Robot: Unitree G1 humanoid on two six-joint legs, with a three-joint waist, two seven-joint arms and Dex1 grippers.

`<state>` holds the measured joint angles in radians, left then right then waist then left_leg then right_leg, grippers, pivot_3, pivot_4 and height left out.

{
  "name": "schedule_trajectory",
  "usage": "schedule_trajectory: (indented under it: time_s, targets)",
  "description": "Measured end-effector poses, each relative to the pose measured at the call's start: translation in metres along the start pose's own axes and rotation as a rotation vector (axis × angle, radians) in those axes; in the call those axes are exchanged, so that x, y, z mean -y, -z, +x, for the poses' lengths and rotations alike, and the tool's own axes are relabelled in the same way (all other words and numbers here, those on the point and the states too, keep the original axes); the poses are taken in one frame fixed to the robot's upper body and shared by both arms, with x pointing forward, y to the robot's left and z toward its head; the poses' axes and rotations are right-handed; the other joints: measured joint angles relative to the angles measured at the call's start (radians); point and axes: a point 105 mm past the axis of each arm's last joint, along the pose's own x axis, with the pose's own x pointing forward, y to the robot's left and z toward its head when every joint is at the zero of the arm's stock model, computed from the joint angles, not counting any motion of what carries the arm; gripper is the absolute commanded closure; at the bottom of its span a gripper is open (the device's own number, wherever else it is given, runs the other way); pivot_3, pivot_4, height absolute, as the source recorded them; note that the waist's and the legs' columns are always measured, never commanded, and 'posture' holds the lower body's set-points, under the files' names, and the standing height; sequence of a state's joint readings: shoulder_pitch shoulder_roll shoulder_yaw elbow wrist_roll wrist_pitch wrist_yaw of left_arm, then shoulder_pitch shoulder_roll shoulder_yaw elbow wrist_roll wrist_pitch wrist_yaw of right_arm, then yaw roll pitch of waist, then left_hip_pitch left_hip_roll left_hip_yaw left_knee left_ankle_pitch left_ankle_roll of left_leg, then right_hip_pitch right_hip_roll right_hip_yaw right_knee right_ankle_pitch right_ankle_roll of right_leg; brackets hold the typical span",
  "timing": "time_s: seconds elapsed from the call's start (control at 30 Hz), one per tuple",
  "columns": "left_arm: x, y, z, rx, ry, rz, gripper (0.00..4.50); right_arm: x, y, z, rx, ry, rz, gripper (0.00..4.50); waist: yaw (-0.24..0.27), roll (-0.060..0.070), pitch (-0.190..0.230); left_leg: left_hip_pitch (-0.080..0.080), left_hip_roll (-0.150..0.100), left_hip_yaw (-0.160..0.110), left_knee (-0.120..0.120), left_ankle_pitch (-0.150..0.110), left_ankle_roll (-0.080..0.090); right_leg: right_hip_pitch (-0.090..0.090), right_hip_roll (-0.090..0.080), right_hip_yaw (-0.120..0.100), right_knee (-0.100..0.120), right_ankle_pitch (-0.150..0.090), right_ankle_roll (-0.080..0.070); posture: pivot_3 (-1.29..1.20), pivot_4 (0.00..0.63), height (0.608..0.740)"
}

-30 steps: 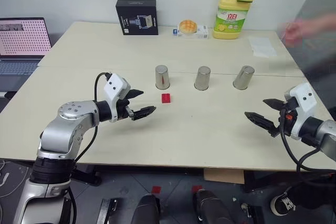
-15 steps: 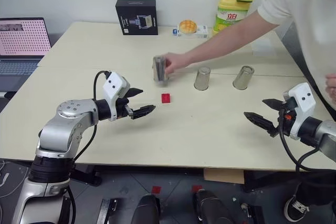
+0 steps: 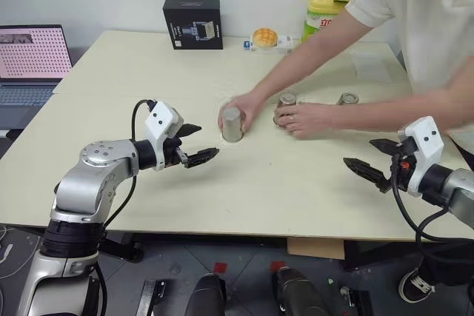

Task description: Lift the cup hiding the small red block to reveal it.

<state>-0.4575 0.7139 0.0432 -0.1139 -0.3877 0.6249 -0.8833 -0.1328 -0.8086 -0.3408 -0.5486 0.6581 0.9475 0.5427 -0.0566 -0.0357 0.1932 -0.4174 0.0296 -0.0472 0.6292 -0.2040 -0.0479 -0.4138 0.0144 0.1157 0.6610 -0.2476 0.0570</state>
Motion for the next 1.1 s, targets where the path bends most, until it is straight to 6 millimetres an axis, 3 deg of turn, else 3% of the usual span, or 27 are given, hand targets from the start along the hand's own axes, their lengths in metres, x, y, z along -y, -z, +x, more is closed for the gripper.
schedule_trajectory:
  time_s: [0.83, 1.03, 1.1]
  targets:
    - [-0.005, -0.003, 0.000, 0.007, -0.011, 0.011, 0.03, -0.007, 0.006, 0.002, -0.008, -0.013, 0.016, 0.00, 0.000, 0.000, 0.000, 0.000, 0.000, 0.000, 0.000, 0.000, 0.000, 0.000, 0.000, 0.000, 0.000, 0.000, 0.000, 0.00, 0.150, 0.740]
    - [0.001, 0.008, 0.000, 0.002, -0.019, -0.009, 0.03, -0.037, 0.027, 0.052, -0.002, -0.123, 0.086, 0.00, -0.009, 0.000, 0.000, 0.001, 0.000, 0.001, 0.000, 0.000, 0.000, 0.000, 0.000, 0.001, 0.002, 0.000, 0.000, 0.00, 0.150, 0.740]
    - [0.004, 0.012, 0.001, 0.007, -0.040, -0.020, 0.03, -0.035, 0.023, 0.082, 0.033, -0.107, 0.092, 0.00, -0.016, 0.000, 0.000, 0.002, 0.000, 0.002, 0.001, 0.000, 0.000, 0.000, 0.000, 0.002, 0.001, 0.000, 0.000, 0.00, 0.150, 0.740]
